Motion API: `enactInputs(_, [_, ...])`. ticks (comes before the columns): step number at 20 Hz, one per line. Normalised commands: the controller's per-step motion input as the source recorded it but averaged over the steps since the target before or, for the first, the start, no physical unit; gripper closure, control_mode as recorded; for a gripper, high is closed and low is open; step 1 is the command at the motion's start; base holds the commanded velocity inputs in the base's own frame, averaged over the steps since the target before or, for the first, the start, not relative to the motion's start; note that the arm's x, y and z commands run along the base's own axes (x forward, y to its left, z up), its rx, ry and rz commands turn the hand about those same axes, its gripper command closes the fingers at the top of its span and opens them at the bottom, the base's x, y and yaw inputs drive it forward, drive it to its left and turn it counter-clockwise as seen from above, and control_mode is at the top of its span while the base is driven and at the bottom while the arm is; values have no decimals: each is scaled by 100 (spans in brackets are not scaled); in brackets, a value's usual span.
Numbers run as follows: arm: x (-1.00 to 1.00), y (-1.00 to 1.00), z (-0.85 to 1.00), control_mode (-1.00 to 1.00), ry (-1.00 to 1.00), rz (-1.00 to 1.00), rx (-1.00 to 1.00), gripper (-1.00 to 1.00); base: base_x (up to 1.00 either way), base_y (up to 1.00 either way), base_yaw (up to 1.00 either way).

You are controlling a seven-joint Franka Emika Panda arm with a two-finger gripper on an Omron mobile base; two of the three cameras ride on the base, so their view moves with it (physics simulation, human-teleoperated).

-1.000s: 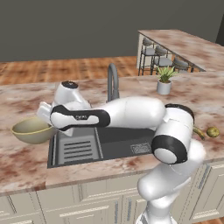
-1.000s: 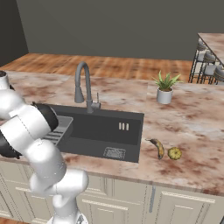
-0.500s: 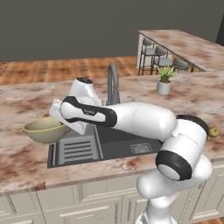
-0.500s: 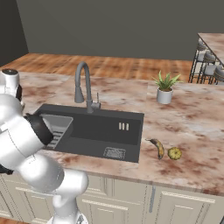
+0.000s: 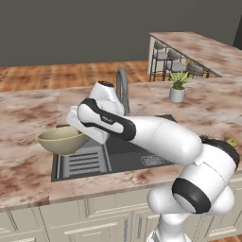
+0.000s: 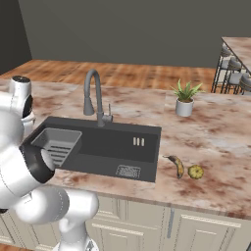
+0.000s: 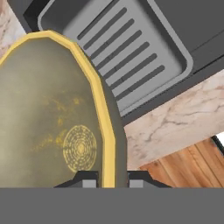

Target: Remove the squash and banana from the sink. Then move the bowl and cup from the counter to the sink for washing.

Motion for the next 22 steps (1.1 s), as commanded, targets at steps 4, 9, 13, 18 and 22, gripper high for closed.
enactInputs(4, [-15,-41,6,-100,0,0,0,100,0,0,0])
enactInputs(9, [-12,-44,4,-100,0,0,0,100,0,0,0])
enactInputs(13, [-8,-48,5,-100,0,0,0,100,0,0,0])
enactInputs(18, [-7,-45,3,-100,2,-1,0,100,0,0,0])
enactInputs(22, [-12,-42,1,-100,2,-2,0,100,0,0,0])
